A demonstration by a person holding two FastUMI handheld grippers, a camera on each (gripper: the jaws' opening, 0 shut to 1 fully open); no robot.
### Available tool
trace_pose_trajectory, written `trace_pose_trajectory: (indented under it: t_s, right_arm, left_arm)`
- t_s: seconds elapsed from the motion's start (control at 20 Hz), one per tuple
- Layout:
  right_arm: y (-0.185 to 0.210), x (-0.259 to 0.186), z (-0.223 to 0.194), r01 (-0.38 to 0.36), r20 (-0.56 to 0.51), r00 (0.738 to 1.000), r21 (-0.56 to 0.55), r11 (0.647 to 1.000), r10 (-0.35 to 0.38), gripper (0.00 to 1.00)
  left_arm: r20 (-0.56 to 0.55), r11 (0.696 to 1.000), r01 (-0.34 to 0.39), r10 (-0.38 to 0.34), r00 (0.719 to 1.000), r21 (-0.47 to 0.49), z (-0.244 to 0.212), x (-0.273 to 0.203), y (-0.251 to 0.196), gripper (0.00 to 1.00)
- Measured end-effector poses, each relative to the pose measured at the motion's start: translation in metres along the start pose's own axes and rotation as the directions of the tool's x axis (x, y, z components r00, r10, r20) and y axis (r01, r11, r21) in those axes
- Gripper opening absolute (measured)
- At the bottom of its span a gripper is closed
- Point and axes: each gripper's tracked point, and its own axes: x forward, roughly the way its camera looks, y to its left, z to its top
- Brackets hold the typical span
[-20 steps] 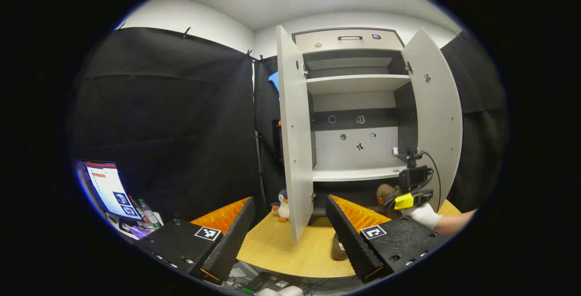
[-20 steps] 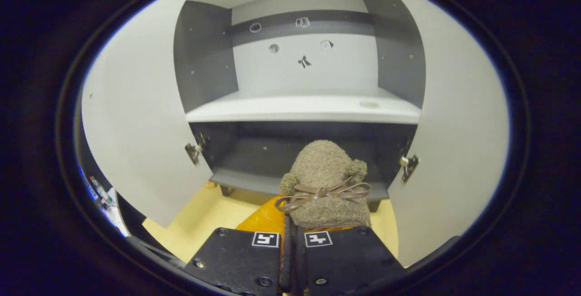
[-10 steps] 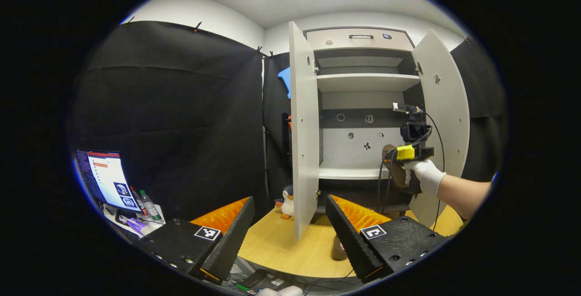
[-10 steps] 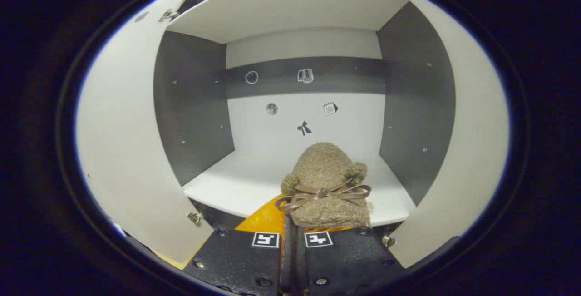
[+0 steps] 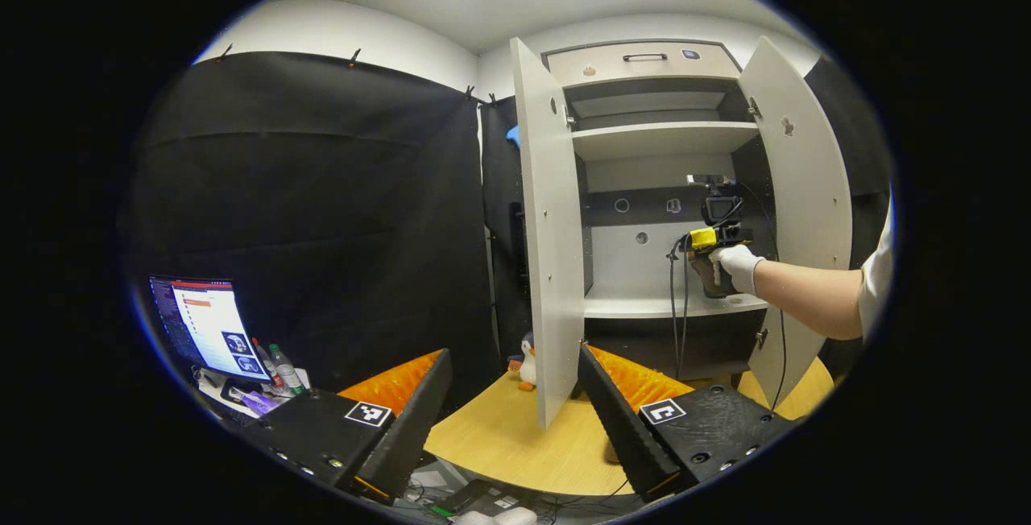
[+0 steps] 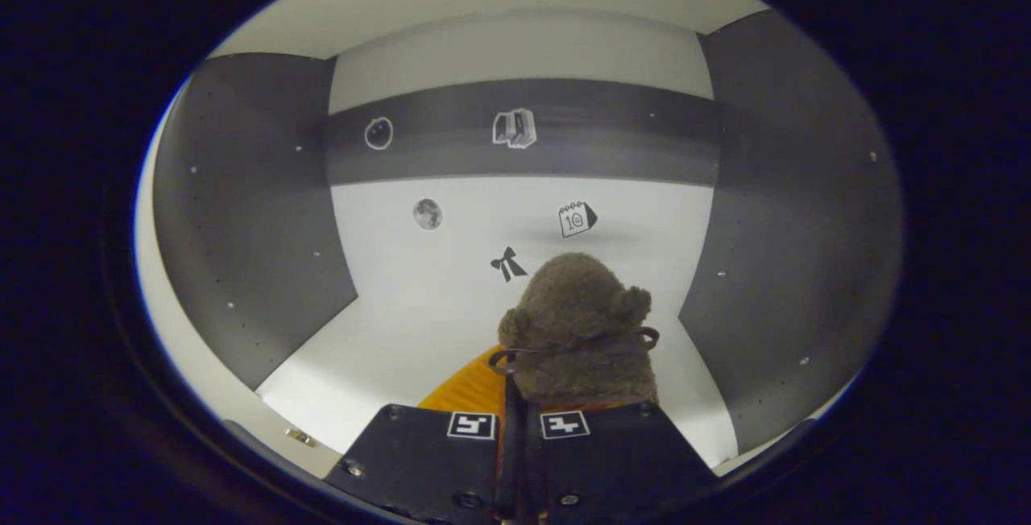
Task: Grab one shoe with the right hand and put it into the shoe cabinet, grab the other shoe with the left hand and put it into the shoe cabinet; then close the right door with the right hand and the left door with the left hand.
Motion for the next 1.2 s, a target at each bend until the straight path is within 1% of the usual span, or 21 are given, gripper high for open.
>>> trace_pose_trajectory:
  t_s: [0.1,0.15,0.25,0.45,0.55,0.6,0.65,0.7,0.75,0.8,0.85,0.9,0.95,1.0,1.05,1.1,1.15,1.2]
  right_arm:
    - [-0.004,0.021,-0.008,0.02,-0.051,0.998,-0.009,1.0,-0.02,0.06]
    - [-0.005,0.028,-0.015,0.025,-0.084,0.996,-0.01,1.0,-0.025,0.07]
    - [-0.008,0.039,-0.03,0.031,-0.149,0.988,-0.001,1.0,-0.031,0.06]
    - [-0.011,0.048,-0.04,0.049,-0.22,0.974,-0.023,0.999,-0.053,0.07]
    - [-0.01,0.05,-0.044,0.04,-0.262,0.964,-0.031,0.999,-0.047,0.07]
    - [-0.013,0.05,-0.044,0.05,-0.274,0.96,-0.047,0.998,-0.061,0.08]
    - [-0.014,0.049,-0.045,0.05,-0.287,0.956,-0.059,0.997,-0.065,0.1]
    - [-0.012,0.046,-0.045,0.035,-0.29,0.956,-0.053,0.998,-0.049,0.12]
    - [-0.01,0.042,-0.044,0.026,-0.284,0.958,-0.038,0.999,-0.035,0.18]
    - [-0.009,0.039,-0.042,0.02,-0.27,0.962,-0.02,1.0,-0.025,0.26]
    - [-0.009,0.031,-0.038,0.014,-0.251,0.968,-0.004,1.0,-0.014,0.39]
    - [-0.008,0.021,-0.031,0.004,-0.219,0.976,0.004,1.0,-0.003,0.39]
    - [-0.01,0.013,-0.027,0.008,-0.192,0.981,0.004,1.0,-0.007,0.57]
    - [-0.007,0.004,-0.027,-0.005,-0.171,0.985,0.01,1.0,0.007,0.63]
    - [-0.006,-0.005,-0.026,-0.012,-0.153,0.988,0.012,1.0,0.014,0.83]
    - [-0.006,-0.016,-0.027,-0.016,-0.136,0.991,0.003,1.0,0.017,0.88]
    - [-0.01,-0.025,-0.026,-0.006,-0.101,0.995,-0.015,1.0,0.004,0.98]
    - [-0.015,-0.037,-0.022,0.011,-0.059,0.998,-0.034,0.999,-0.013,0.93]
  left_arm:
    - [-0.003,1.0,-0.014,0.014,1.0,-0.003,0.0,0.0,0.0,0.96]
    - [-0.002,1.0,-0.02,0.02,1.0,-0.001,0.0,0.0,0.0,0.96]
    - [-0.002,0.999,-0.032,0.032,0.999,0.007,-0.001,0.0,0.001,0.96]
    - [-0.008,0.999,-0.046,0.046,0.999,0.005,-0.003,-0.002,0.001,0.96]
    - [-0.009,0.999,-0.047,0.047,0.999,0.003,-0.004,-0.002,0.001,0.96]
    - [-0.009,0.999,-0.047,0.047,0.999,0.004,-0.004,-0.002,0.0,0.96]
    - [-0.007,0.999,-0.048,0.048,0.999,0.005,-0.003,-0.004,0.001,0.96]
    - [-0.004,0.999,-0.048,0.048,0.999,0.005,-0.002,-0.004,0.0,0.96]
    - [-0.001,0.999,-0.048,0.048,0.999,0.003,-0.001,-0.005,0.001,0.96]
    - [0.002,0.999,-0.048,0.048,0.999,0.0,0.0,-0.006,0.001,0.96]
    - [0.005,0.999,-0.047,0.047,0.999,-0.002,0.001,-0.007,0.001,0.96]
    - [0.008,0.999,-0.046,0.046,0.999,-0.004,0.002,-0.009,0.001,0.96]
    - [0.006,0.999,-0.043,0.044,0.999,-0.008,0.001,-0.011,0.001,0.96]
    - [0.006,0.999,-0.038,0.038,0.999,-0.012,0.0,-0.015,0.0,0.96]
    - [0.008,0.999,-0.032,0.032,0.999,-0.014,0.0,-0.017,-0.001,0.96]
    - [0.007,1.0,-0.028,0.028,1.0,-0.014,0.0,-0.018,0.0,0.96]
    - [0.006,1.0,-0.023,0.023,1.0,-0.011,-0.001,-0.019,0.001,0.96]
    - [0.007,1.0,-0.018,0.018,1.0,-0.01,-0.002,-0.021,0.002,0.96]
